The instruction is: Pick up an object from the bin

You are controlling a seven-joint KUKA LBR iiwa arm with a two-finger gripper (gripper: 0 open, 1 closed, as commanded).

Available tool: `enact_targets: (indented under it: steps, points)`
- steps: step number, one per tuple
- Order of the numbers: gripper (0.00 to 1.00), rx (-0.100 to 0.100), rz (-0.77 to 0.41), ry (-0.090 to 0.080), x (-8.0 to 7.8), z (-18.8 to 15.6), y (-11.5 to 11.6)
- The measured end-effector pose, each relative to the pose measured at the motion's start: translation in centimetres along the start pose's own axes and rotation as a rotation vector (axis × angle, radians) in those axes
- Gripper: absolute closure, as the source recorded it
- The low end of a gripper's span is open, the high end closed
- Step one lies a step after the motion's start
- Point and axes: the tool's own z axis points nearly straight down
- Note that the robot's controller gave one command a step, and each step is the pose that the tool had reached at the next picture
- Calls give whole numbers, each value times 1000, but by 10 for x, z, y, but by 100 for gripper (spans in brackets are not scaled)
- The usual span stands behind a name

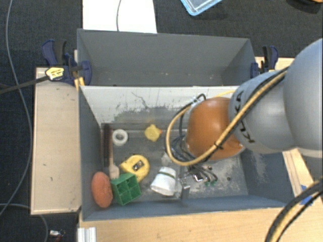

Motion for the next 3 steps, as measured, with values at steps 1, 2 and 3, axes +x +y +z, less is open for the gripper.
enact_targets:
  steps: [1, 2, 3]
  points:
    - [0, 1, -51, -1, -9, 16, 41]
    - [100, 0, 139, 4, 3, 16, 30]
    - [100, 0, 140, 3, 3, 16, 30]
